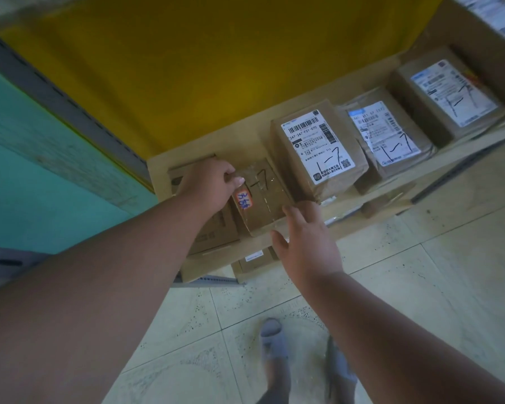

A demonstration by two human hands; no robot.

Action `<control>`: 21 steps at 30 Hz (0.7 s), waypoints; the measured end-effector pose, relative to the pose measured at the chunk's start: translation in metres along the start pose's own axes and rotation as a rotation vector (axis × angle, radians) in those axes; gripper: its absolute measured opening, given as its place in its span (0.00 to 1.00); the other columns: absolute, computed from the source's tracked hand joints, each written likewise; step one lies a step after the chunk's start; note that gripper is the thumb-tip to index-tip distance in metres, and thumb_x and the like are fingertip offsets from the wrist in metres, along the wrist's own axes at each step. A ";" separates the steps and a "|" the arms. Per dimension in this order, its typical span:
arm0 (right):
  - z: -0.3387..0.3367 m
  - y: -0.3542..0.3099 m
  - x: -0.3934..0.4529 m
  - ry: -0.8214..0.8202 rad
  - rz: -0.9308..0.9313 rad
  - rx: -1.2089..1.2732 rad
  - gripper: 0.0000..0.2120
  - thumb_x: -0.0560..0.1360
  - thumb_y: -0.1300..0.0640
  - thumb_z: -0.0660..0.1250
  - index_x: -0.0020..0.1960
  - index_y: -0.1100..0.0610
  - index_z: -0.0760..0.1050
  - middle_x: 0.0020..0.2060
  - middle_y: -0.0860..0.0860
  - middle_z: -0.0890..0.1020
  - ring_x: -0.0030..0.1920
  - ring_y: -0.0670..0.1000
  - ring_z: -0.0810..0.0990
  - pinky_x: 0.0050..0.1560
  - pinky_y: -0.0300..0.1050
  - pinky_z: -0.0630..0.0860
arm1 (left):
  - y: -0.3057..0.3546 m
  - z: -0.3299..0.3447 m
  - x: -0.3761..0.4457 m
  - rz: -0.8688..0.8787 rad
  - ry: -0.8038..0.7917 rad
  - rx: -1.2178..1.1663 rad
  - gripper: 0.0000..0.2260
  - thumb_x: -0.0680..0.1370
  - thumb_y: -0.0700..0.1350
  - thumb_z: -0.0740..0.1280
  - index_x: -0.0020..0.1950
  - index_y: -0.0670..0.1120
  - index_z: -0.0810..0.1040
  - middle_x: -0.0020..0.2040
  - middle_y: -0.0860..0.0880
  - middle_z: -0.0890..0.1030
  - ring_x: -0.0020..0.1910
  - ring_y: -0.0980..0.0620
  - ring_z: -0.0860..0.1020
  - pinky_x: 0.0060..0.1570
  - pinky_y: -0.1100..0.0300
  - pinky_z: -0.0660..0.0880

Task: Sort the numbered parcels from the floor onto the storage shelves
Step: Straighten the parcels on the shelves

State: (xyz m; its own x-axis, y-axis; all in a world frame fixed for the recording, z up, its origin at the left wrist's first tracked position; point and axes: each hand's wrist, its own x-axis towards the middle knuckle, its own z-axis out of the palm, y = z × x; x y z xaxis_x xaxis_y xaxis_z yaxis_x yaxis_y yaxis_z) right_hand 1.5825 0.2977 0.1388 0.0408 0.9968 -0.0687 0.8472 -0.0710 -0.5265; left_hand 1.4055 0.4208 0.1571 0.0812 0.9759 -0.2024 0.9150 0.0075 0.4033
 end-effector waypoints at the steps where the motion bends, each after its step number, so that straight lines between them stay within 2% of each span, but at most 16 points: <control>1: 0.002 0.001 -0.002 0.021 -0.024 0.000 0.19 0.76 0.53 0.70 0.63 0.60 0.75 0.62 0.57 0.72 0.49 0.60 0.81 0.41 0.44 0.75 | -0.001 0.001 -0.002 0.012 0.004 0.001 0.19 0.79 0.54 0.68 0.66 0.45 0.79 0.61 0.43 0.81 0.59 0.44 0.78 0.57 0.49 0.76; 4: 0.009 0.007 -0.010 0.119 -0.178 -0.005 0.15 0.72 0.56 0.72 0.57 0.61 0.77 0.57 0.59 0.76 0.48 0.60 0.80 0.43 0.48 0.79 | -0.008 -0.001 -0.007 0.016 0.053 0.029 0.20 0.80 0.54 0.66 0.69 0.46 0.76 0.65 0.43 0.78 0.62 0.43 0.77 0.59 0.46 0.76; 6: 0.017 0.004 -0.019 0.106 -0.266 -0.008 0.15 0.73 0.55 0.71 0.57 0.60 0.77 0.55 0.59 0.78 0.50 0.60 0.79 0.47 0.50 0.80 | -0.018 -0.005 -0.008 -0.021 0.099 0.093 0.19 0.81 0.53 0.66 0.69 0.46 0.76 0.65 0.43 0.77 0.62 0.42 0.75 0.60 0.46 0.75; 8: 0.027 -0.004 -0.027 0.066 -0.313 0.019 0.16 0.71 0.55 0.73 0.57 0.59 0.78 0.51 0.56 0.80 0.48 0.58 0.80 0.47 0.49 0.79 | -0.027 -0.008 -0.009 -0.088 0.110 0.190 0.18 0.80 0.52 0.66 0.69 0.49 0.75 0.67 0.44 0.75 0.65 0.41 0.73 0.62 0.47 0.73; 11: 0.045 -0.016 -0.030 -0.029 -0.354 0.050 0.17 0.71 0.55 0.74 0.58 0.58 0.78 0.50 0.54 0.81 0.48 0.57 0.81 0.47 0.48 0.79 | -0.031 -0.008 -0.004 -0.186 0.023 0.291 0.24 0.80 0.52 0.66 0.75 0.52 0.67 0.73 0.44 0.68 0.69 0.40 0.68 0.64 0.45 0.71; 15: 0.064 -0.022 -0.026 -0.116 -0.351 0.033 0.16 0.76 0.52 0.68 0.63 0.55 0.75 0.57 0.51 0.80 0.55 0.55 0.79 0.52 0.47 0.78 | -0.034 -0.013 0.009 -0.201 -0.120 0.405 0.34 0.79 0.53 0.67 0.81 0.55 0.54 0.80 0.45 0.56 0.74 0.38 0.62 0.69 0.43 0.67; 17: 0.071 -0.023 -0.025 -0.123 -0.344 0.022 0.17 0.77 0.52 0.67 0.64 0.54 0.74 0.58 0.51 0.79 0.56 0.55 0.78 0.51 0.47 0.77 | -0.038 -0.017 0.015 -0.210 -0.170 0.433 0.37 0.78 0.53 0.69 0.81 0.57 0.52 0.81 0.46 0.53 0.76 0.38 0.60 0.70 0.43 0.65; 21: 0.079 -0.026 -0.025 -0.073 -0.319 0.000 0.14 0.75 0.54 0.70 0.59 0.56 0.77 0.54 0.53 0.79 0.50 0.56 0.80 0.44 0.46 0.79 | -0.043 -0.018 0.018 -0.203 -0.179 0.440 0.38 0.76 0.53 0.72 0.81 0.56 0.55 0.78 0.43 0.60 0.73 0.37 0.64 0.68 0.43 0.69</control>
State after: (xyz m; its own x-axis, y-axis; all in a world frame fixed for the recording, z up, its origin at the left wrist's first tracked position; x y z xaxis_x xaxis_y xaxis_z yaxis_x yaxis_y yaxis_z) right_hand 1.5171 0.2716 0.0872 -0.2646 0.9636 0.0387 0.8111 0.2441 -0.5315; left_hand 1.3604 0.4415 0.1524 -0.0841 0.9116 -0.4024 0.9958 0.0628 -0.0658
